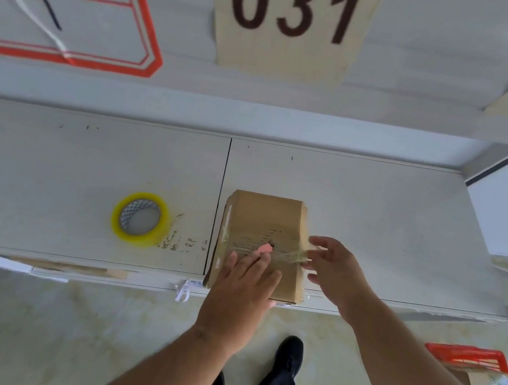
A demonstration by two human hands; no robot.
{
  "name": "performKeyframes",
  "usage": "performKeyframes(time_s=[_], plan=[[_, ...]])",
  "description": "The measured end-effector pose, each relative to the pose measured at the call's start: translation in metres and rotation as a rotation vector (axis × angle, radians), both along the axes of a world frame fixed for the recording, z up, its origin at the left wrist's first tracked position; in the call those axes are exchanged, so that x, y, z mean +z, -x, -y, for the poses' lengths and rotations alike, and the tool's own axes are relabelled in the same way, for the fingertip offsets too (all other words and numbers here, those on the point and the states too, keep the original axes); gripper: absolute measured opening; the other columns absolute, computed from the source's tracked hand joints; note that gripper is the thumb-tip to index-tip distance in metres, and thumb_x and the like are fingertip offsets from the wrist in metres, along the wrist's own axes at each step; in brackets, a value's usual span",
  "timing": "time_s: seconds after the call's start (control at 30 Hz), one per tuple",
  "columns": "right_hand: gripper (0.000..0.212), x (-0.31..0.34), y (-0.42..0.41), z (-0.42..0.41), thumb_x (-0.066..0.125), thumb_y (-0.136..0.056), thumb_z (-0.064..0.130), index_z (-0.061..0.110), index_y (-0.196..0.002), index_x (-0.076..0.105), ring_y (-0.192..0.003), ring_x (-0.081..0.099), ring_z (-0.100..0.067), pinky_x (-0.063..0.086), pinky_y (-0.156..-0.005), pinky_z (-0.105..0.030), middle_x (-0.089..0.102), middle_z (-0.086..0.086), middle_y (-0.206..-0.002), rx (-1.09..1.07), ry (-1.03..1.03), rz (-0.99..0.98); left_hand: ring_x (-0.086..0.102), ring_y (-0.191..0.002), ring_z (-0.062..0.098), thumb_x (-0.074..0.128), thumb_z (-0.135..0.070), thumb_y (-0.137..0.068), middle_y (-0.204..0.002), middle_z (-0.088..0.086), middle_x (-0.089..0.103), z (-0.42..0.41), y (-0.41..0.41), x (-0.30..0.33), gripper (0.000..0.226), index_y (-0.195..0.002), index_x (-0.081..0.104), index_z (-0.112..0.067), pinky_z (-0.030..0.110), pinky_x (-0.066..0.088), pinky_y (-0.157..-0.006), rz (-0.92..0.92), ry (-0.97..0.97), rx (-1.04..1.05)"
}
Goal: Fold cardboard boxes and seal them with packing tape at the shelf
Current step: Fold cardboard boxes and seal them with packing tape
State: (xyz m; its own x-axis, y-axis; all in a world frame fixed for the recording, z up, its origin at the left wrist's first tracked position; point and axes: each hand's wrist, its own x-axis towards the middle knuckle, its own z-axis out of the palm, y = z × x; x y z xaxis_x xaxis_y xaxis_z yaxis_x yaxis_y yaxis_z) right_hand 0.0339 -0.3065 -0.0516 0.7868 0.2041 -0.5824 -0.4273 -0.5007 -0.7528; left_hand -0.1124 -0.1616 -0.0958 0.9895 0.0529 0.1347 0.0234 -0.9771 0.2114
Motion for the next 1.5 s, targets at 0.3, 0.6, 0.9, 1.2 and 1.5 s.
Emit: performKeyframes(time_s=[0.3,0.6,0.9,1.2,1.5], plan=[[0.049,0.022,0.006,-0.013,0.048,-0.089,0.001,0.037,-0.094,0.081,-0.067,0.061,-0.021,0.049,-0.056,-0.027,0.071,0.000,-0.079,0.431,0.244,0.379,0.057,-0.130,0.027,0.090,-0.036,-0.072,-0.134,0.004,0.060,0.001,0.000,0.001,0.058,-0.122,0.064,-0.020,0.059,0.044,-0.112,-0.012,0.048,0.024],[0.016,0.037,0.007,-0.043,0.066,-0.099,0.021,0.027,-0.103,0.080,-0.077,0.063,0.007,0.043,-0.068,-0.008,0.068,0.021,-0.087,0.272,0.133,0.461,0.054,-0.124,0.024,0.067,-0.055,-0.088,-0.143,-0.002,0.053,-0.001,-0.007,0.019,0.043,-0.116,0.061,-0.023,0.048,0.050,-0.106,-0.055,0.248,0.145],[0.040,0.031,0.037,-0.033,0.057,-0.102,0.023,0.037,-0.138,0.048,-0.111,0.065,-0.005,0.049,-0.086,-0.015,0.071,0.013,-0.115,0.335,0.134,0.494,0.064,-0.084,0.019,0.050,-0.029,-0.103,-0.095,-0.009,0.068,-0.033,-0.054,0.051,0.014,-0.099,0.063,-0.025,0.036,0.052,-0.072,-0.139,0.780,0.727],[0.055,-0.007,0.047,-0.024,0.039,-0.107,0.051,0.038,-0.160,0.029,-0.158,0.010,-0.011,0.017,-0.126,-0.035,0.012,0.015,-0.172,0.822,0.567,0.620,0.075,-0.098,0.025,0.050,-0.013,-0.108,-0.113,0.014,0.070,-0.096,0.000,0.032,0.009,-0.109,0.057,-0.008,0.037,0.063,-0.075,0.351,1.882,1.232],[0.051,-0.004,0.051,-0.026,0.044,-0.106,0.047,0.042,-0.155,0.033,-0.157,0.015,-0.011,0.023,-0.125,-0.034,0.018,0.014,-0.171,0.800,0.571,0.611,0.075,-0.091,0.024,0.039,-0.025,-0.112,-0.120,0.016,0.069,-0.153,0.049,0.033,0.019,-0.126,0.045,-0.014,0.038,0.063,-0.069,0.634,1.795,1.442]])
